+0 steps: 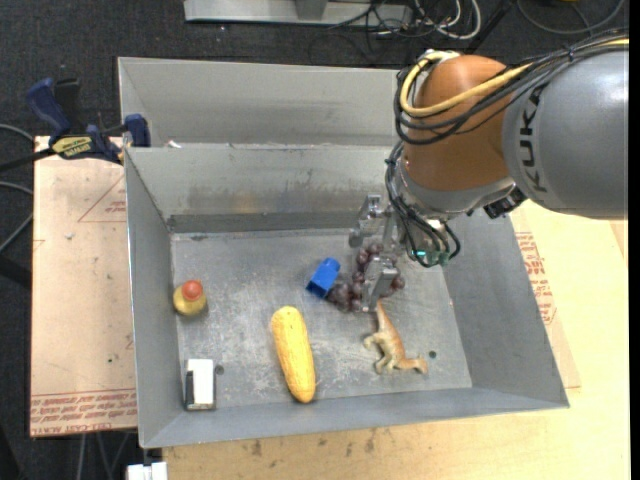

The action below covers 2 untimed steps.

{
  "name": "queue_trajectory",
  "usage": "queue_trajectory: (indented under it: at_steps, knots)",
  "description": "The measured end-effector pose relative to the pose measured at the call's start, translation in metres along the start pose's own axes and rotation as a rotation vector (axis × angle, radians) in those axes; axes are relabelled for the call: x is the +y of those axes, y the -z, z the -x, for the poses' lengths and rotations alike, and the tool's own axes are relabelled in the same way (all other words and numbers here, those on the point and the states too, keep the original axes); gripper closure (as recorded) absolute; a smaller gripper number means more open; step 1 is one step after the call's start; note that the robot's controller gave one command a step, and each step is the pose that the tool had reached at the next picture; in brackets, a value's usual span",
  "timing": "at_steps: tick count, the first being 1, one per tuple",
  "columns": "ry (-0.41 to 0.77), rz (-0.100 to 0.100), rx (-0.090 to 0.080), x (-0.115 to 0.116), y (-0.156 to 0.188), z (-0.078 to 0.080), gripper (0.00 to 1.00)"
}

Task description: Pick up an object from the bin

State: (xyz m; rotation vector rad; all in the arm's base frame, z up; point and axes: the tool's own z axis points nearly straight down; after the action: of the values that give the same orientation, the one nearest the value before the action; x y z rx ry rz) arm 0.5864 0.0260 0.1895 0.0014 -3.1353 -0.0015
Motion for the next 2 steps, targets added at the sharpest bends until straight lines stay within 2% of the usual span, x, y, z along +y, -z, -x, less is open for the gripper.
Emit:
queue_trajectory:
  at_steps: [1, 2]
  knots:
    - [-0.001, 0.0, -0.008, 0.0, 0.004, 0.002, 0.0]
    - [0.115, 0.001, -0.015, -0.029, -0.023, 0.023, 0.0]
